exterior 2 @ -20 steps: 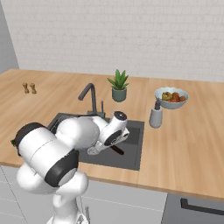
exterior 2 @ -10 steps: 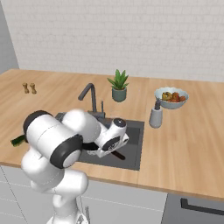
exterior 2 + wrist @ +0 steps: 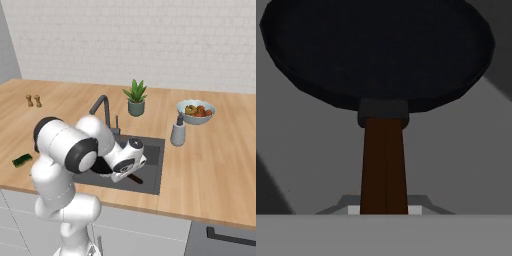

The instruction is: Pick the pan and sponge and place them into the sink. Then turn on the water.

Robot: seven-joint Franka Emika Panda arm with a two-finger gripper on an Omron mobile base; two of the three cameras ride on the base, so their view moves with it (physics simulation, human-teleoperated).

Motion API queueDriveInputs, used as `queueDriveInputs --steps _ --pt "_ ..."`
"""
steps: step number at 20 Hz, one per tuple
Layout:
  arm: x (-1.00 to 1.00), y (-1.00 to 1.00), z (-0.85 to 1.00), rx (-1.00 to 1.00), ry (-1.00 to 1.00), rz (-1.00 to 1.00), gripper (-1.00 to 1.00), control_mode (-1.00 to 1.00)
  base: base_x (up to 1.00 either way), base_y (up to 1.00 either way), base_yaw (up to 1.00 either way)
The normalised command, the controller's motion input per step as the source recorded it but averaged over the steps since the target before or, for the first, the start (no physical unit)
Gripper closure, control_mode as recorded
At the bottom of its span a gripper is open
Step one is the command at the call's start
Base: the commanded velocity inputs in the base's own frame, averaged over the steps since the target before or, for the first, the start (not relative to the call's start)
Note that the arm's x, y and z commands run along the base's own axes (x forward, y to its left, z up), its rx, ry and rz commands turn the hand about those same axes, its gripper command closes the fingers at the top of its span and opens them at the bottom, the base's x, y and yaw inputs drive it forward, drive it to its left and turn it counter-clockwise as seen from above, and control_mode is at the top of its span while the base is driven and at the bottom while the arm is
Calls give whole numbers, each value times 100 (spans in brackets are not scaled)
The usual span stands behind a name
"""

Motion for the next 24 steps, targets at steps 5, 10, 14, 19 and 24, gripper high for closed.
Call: queueDriveInputs --steps 5,10,14,19,24 --pt "33 0 -13 0 -1 2 100 -100 0 0 0" --pt "31 0 -36 0 0 2 100 -100 0 0 0" --pt "25 0 -45 0 0 3 100 -100 0 0 0" --pt "30 0 -55 0 0 3 100 -100 0 0 0" --pt "15 0 -49 0 0 3 100 -100 0 0 0"
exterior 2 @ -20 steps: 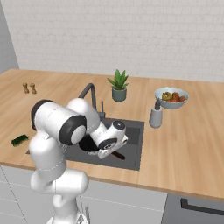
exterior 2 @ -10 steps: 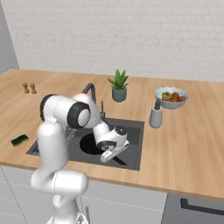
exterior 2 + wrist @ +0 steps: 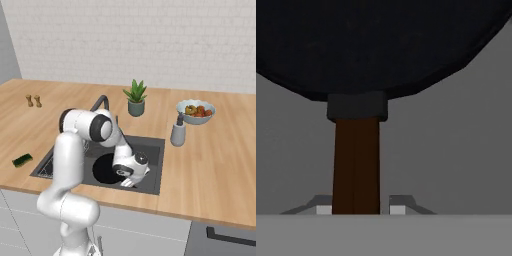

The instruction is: Pick the pan and sponge and place them into the sink. Then turn on the water.

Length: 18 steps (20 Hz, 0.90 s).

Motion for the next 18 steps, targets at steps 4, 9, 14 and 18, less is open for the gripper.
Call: queueDriveInputs --steps 4,9,14,18 --pt "0 0 -37 0 -2 4 100 -100 0 0 0" --pt "0 13 -20 0 -3 1 -100 -100 0 0 0" --pt "-32 10 40 0 -12 0 -100 -100 0 0 0" --pt "-41 8 78 0 -5 0 -100 -100 0 0 0"
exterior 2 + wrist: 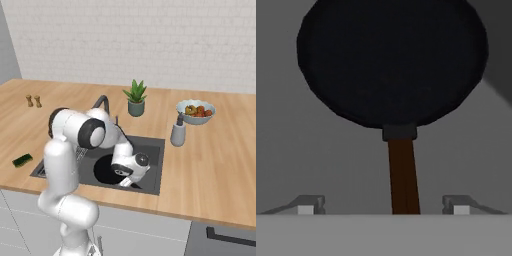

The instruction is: Pick the pan and sponge and place them into the sink. Then turn on the water.

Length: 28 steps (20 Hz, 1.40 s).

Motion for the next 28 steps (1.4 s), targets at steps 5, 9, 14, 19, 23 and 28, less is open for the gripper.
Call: queueDriveInputs --steps 5,9,14,19,23,28 --pt "-48 5 99 0 -6 0 -100 -100 0 0 0" --pt "-12 0 100 0 0 0 -100 -100 0 0 0" --pt "-17 -22 100 2 1 0 -100 -100 0 0 0" --pt "-26 -30 100 0 1 -1 -100 -100 0 0 0" --pt "-46 -2 100 0 0 0 -100 -100 0 0 0" --pt "-45 44 100 -1 -4 -1 -100 -100 0 0 0"
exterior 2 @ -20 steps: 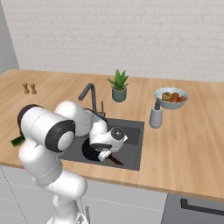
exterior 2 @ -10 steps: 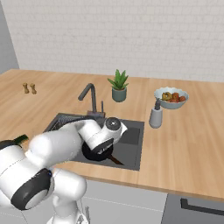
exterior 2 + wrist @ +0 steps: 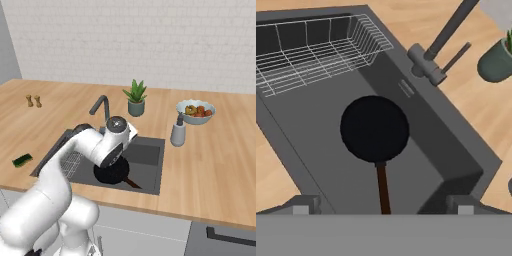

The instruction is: Pick the pan and sponge and place them into the sink. Then turn on the water.

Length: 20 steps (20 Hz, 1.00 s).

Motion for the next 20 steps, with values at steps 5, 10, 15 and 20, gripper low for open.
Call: queueDriveInputs --steps 5,10,15,20 --pt "-41 92 97 -13 -6 -12 -100 -100 0 0 0" --pt "-42 97 82 -16 -3 -16 -100 -100 0 0 0" --pt "-48 90 37 -2 -4 -16 -100 -100 0 0 0" --pt "-42 75 2 0 0 0 -100 -100 0 0 0"
